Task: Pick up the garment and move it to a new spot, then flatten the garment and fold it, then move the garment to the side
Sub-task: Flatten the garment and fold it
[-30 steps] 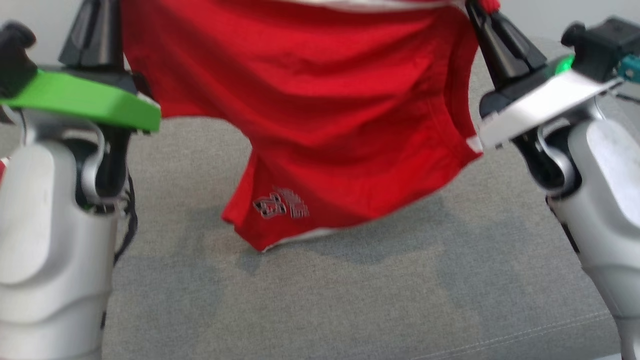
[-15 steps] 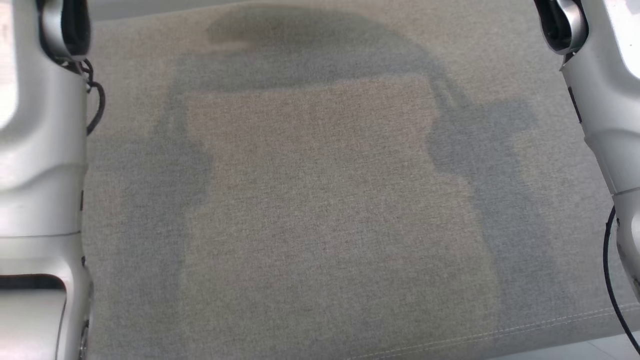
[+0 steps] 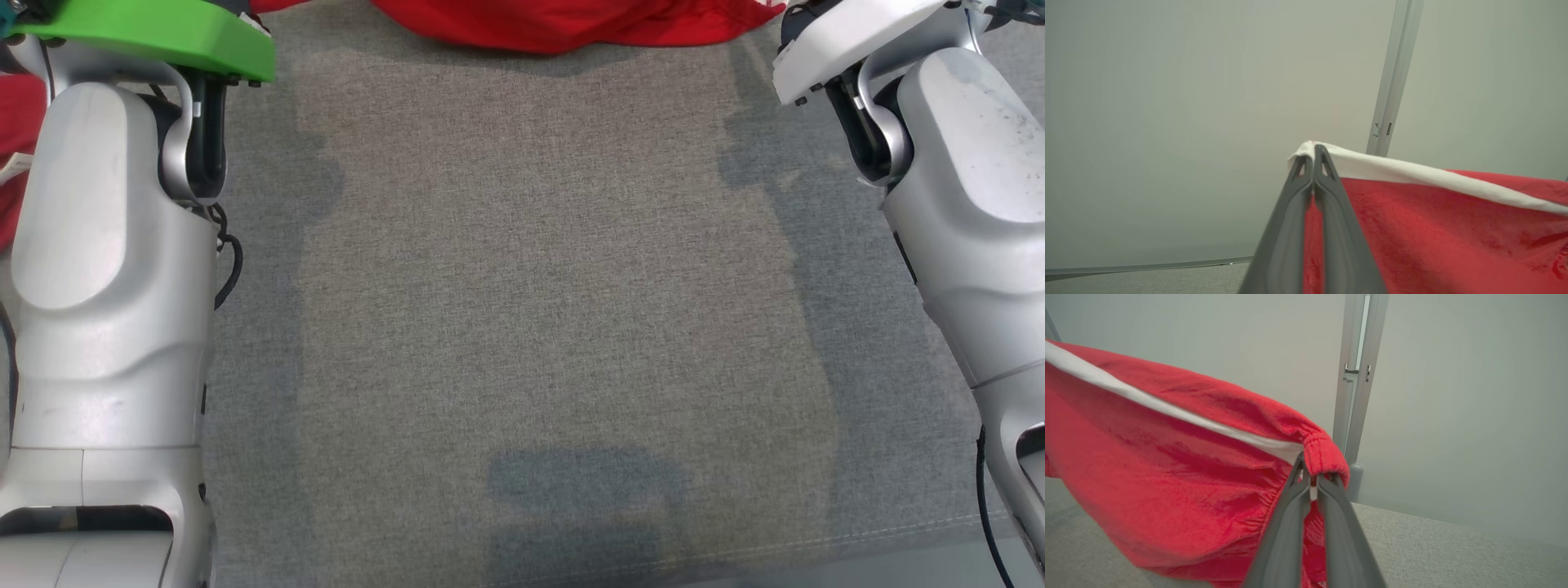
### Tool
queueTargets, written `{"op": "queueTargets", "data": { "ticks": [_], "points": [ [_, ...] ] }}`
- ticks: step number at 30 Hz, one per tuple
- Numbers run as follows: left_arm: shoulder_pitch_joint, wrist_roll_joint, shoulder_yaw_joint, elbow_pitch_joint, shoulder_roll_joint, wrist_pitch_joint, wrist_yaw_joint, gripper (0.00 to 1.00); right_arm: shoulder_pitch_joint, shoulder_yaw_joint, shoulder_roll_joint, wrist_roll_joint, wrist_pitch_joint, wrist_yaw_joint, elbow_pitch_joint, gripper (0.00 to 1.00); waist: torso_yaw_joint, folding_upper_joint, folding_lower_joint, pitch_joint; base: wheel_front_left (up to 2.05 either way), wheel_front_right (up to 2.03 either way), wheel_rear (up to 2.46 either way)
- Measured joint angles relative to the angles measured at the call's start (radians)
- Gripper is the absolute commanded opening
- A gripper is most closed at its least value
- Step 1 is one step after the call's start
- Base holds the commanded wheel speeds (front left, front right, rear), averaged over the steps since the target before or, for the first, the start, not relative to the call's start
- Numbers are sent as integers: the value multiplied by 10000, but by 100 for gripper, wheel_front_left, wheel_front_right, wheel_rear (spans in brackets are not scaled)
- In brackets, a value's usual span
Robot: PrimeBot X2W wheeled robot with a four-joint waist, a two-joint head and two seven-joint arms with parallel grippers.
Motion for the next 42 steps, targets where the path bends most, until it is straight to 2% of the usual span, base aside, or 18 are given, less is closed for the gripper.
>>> {"op": "queueTargets", "data": {
  "ticks": [8,13,19,30,35,42],
  "points": [
    [609,0,52,-886,-115,-19,-128,0,867,479,-364,727,0,-2,-1367,0,-133,0,0,-150,0,0,0],
    [2048,-545,-430,-1942,167,-17,-134,0,2163,568,-675,1200,-2,-2,-2460,0,-199,0,0,-452,0,0,0],
    [4261,-943,-12,-3371,537,-17,-142,0,3893,439,-911,1262,0,-2,-3753,0,-233,0,0,-859,0,0,0],
    [7752,-840,1158,-5714,-311,-17,-171,0,7101,-602,-525,727,-2,2,-5846,0,-80,0,-1,-1588,0,0,0],
    [9029,-545,1503,-6650,-525,-17,-173,0,8406,-800,-297,558,0,4,-6567,0,-48,0,-2,-1987,0,0,0],
    [10255,-44,1492,-7754,-585,-17,-171,0,9970,-918,-119,556,0,2,-7415,0,-13,0,-2,-2607,0,0,0]
  ]
}}
